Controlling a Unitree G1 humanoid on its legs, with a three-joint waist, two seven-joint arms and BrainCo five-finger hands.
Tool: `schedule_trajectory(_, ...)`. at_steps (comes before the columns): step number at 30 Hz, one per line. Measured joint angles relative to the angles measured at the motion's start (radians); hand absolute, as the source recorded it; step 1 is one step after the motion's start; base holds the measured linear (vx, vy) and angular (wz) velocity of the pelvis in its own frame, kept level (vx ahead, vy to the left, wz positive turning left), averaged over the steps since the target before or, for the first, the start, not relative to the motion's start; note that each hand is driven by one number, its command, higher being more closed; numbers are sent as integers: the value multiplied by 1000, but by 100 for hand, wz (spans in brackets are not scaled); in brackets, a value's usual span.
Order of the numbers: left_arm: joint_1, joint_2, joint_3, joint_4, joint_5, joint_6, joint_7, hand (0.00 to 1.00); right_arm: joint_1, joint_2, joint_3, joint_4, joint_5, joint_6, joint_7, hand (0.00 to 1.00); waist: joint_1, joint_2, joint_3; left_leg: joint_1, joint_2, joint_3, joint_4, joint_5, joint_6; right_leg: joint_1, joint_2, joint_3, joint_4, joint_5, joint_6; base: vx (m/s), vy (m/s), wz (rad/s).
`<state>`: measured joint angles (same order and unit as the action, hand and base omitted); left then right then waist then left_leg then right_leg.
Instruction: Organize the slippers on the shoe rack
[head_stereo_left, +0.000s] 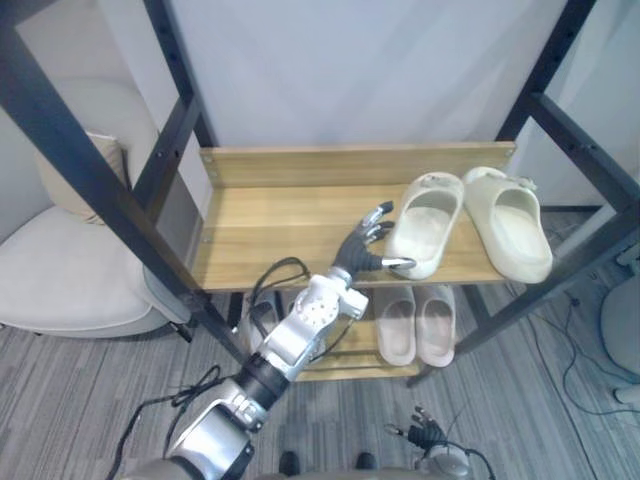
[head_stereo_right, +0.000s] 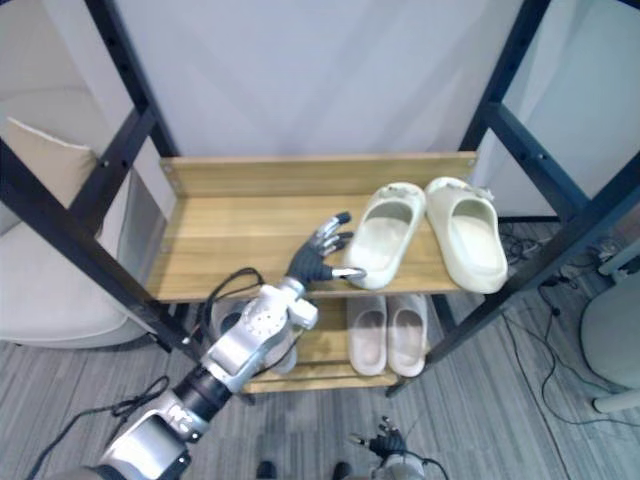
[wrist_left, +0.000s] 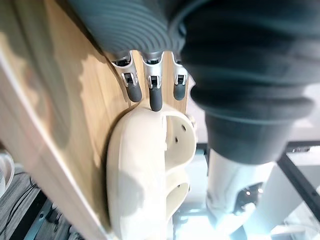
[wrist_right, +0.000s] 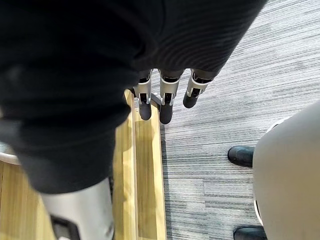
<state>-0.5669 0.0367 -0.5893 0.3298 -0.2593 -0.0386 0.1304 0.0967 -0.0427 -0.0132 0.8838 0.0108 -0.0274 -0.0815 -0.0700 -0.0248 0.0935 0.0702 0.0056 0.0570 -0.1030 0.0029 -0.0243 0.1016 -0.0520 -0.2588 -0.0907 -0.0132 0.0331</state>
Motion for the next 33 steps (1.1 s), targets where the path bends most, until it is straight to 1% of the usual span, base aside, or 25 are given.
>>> schedule_trajectory(2,-18,-15,0,24,-1,1,1,0,-5,2,0,0,1,0,-1,0,-3,-3,2,0,0,1,0,0,0,0,0,1,0,0,0,-4,4,-2)
schedule_trajectory(6,-63,-39,-35,73,0,1,3,0,-13,4,-3,0,2,0,-2,0,-15,-5,3,1,-1,11,0,0,0,-3,0,8,1,1,1,-7,10,-5)
schedule_trajectory(9,-80,-57,-35,101,0,2,23,0,-15,6,-10,0,11,0,-2,0,-15,-5,3,1,1,16,0,0,0,-5,0,15,1,4,1,-8,3,-5)
schedule_trajectory(14,-90,-57,-28,116,0,3,27,0,-15,9,-23,-2,11,0,-8,0,-15,-7,4,3,1,21,0,0,0,-5,-1,20,-1,8,1,-31,5,-3)
schedule_trajectory(17,-90,-56,-22,116,1,5,41,0,-16,22,-29,-7,11,0,-9,0,-16,-10,7,5,2,29,0,0,0,-5,-2,26,-1,9,1,-24,9,-5)
schedule_trajectory(19,-90,-54,-12,116,1,6,40,0,-16,34,-54,-8,11,0,-9,0,-16,-13,9,6,3,30,0,0,0,-5,-2,27,-1,9,1,-9,2,-2)
schedule_trajectory(22,-89,-47,14,106,1,8,39,0,-18,38,-60,-9,11,0,-9,0,-16,-14,12,5,3,29,0,0,0,-5,-2,25,1,9,1,0,0,0)
schedule_trajectory(24,-84,-33,25,76,1,11,39,0,-19,38,-60,-11,11,0,-9,0,-15,-13,15,4,3,26,0,0,0,-5,-3,22,2,9,1,-2,-2,3)
schedule_trajectory(26,-64,-6,38,-9,1,11,32,0,-19,38,-59,-11,11,0,-8,0,-14,-12,15,3,3,17,0,0,0,-3,-3,11,2,9,1,-2,-3,10)
schedule_trajectory(29,-17,6,63,-103,-7,7,19,0,-21,38,-53,-11,11,0,-7,0,-9,-12,15,3,2,9,0,1,0,0,-3,-2,2,8,2,-4,0,10)
schedule_trajectory(30,16,27,61,-163,-23,6,16,0,-24,38,-49,-9,11,0,-7,0,-7,-11,15,0,1,-1,1,4,0,2,-6,-6,2,8,2,-10,5,13)
schedule_trajectory(33,82,30,47,-280,-78,5,3,0,-17,31,-19,-5,11,0,-7,0,15,-9,15,-7,-3,-18,1,8,1,1,-8,-11,2,7,2,-25,5,19)
